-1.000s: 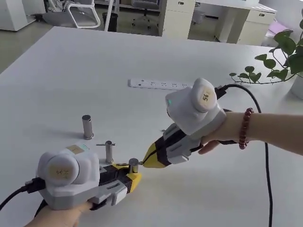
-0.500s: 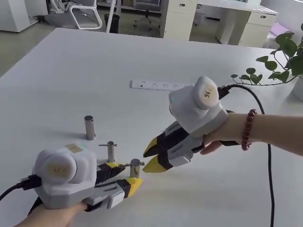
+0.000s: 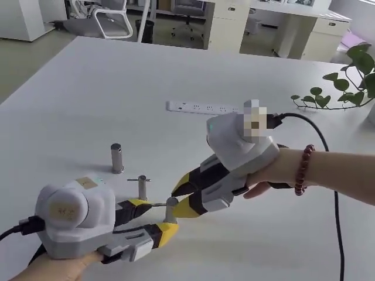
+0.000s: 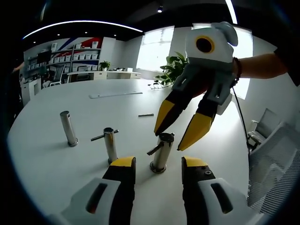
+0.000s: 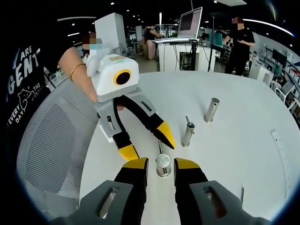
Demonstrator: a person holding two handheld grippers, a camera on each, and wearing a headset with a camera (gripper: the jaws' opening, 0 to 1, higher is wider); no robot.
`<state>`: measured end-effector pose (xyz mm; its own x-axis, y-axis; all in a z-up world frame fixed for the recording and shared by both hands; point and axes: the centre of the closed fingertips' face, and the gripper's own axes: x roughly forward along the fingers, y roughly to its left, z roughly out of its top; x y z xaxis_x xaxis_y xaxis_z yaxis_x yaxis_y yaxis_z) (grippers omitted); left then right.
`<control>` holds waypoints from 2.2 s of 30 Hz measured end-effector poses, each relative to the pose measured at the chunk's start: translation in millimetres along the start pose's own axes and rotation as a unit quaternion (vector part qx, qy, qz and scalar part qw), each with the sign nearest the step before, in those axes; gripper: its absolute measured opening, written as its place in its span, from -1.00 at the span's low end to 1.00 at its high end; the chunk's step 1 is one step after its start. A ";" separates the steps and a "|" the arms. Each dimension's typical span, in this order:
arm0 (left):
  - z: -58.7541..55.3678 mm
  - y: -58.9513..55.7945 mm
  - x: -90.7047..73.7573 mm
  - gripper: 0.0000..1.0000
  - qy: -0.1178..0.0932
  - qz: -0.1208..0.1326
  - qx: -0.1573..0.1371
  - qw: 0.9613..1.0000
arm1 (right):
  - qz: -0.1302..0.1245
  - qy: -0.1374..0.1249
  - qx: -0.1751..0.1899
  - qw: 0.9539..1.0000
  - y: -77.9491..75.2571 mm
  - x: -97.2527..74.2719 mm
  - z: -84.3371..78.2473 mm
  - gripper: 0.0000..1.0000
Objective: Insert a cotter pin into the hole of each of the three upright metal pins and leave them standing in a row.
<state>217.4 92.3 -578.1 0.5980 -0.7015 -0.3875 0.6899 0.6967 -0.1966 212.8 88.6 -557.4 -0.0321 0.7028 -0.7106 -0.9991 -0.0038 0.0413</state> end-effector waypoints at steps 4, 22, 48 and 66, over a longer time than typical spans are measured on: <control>1.3 0.5 -1.8 -0.23 -0.001 0.000 0.003 1.000 | -0.001 0.001 -0.003 1.000 -1.5 1.9 -0.8 -0.71; 4.3 1.0 -16.8 -0.18 -0.003 -0.010 0.016 1.000 | -0.001 -0.005 -0.001 1.000 -2.3 5.7 0.3 -0.82; 8.3 3.8 -44.7 -0.13 -0.011 -0.006 0.017 1.000 | -0.043 -0.005 0.001 0.999 -29.3 -6.1 0.9 -0.84; 6.4 5.9 -50.5 -0.13 -0.005 -0.004 0.019 1.000 | -0.061 0.001 0.014 0.998 -46.0 -5.2 -6.0 -0.84</control>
<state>193.9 130.8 -553.9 0.5971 -0.7081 -0.3770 0.7087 0.6858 -0.1657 258.8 80.9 -559.8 0.0898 0.6951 -0.7133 -0.9945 0.1013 -0.0265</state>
